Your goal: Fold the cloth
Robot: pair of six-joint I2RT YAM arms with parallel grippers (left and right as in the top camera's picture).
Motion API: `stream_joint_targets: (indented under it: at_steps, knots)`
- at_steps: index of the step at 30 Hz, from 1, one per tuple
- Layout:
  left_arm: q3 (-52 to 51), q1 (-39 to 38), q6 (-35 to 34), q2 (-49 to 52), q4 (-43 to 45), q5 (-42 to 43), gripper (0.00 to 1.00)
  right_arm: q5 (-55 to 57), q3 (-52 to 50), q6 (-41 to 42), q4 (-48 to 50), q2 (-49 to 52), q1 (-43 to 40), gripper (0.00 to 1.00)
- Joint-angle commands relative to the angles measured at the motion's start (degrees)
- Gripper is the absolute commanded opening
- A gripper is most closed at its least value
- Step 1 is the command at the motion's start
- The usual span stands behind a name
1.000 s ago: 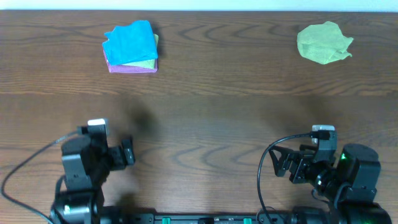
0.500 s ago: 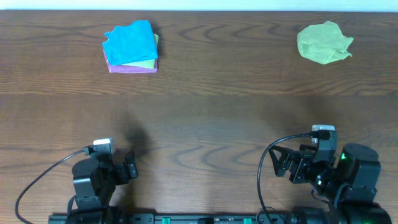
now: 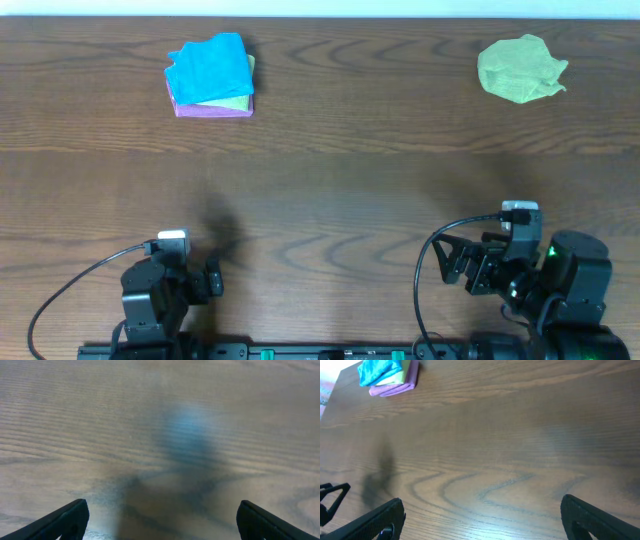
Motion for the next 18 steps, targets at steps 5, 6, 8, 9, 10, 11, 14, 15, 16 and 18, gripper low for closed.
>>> stream_joint_targets:
  at_steps: [5, 6, 8, 9, 10, 11, 14, 15, 16, 18]
  knots:
    - [-0.2, -0.8, 3.4, -2.6, -2.9, -0.5, 0.95, -0.6, -0.1, 0.4, -0.1, -0.3, -0.5, 0.99]
    - [-0.2, -0.8, 3.7, -3.0, -3.5, -0.4, 0.95, -0.6, -0.1, 0.4, 0.0, -0.3, -0.5, 0.99]
    - [-0.2, -0.8, 4.0, -4.0, -4.3, -0.5, 0.95, -0.6, -0.1, 0.4, -0.1, -0.3, -0.5, 0.99]
    - [-0.2, -0.8, 4.2, -4.5, -4.7, -0.5, 0.95, -0.6, -0.1, 0.4, 0.0, -0.3, -0.5, 0.99]
    - [-0.2, -0.8, 4.4, -4.9, -5.1, -0.5, 0.95, -0.6, -0.1, 0.4, -0.1, -0.3, -0.5, 0.99]
    - [-0.2, -0.8, 4.6, -5.4, -5.5, -0.5, 0.95, -0.6, -0.1, 0.4, -0.1, -0.3, -0.5, 0.99]
    - [-0.2, -0.8, 5.0, -6.1, -6.6, -0.5, 0.95, -0.6, -0.1, 0.4, -0.1, -0.3, -0.5, 0.99]
    - [-0.2, -0.8, 5.3, -6.4, -7.0, -0.5, 0.95, -0.6, -0.1, 0.4, 0.0, -0.3, -0.5, 0.99]
    - [-0.2, -0.8, 5.3, -6.7, -7.6, -0.5, 0.96, -0.6, -0.1, 0.4, -0.1, -0.3, -0.5, 0.99]
    - [-0.2, -0.8, 5.3, -7.5, -8.7, -0.5, 0.95, -0.6, -0.1, 0.4, -0.1, -0.3, -0.5, 0.99]
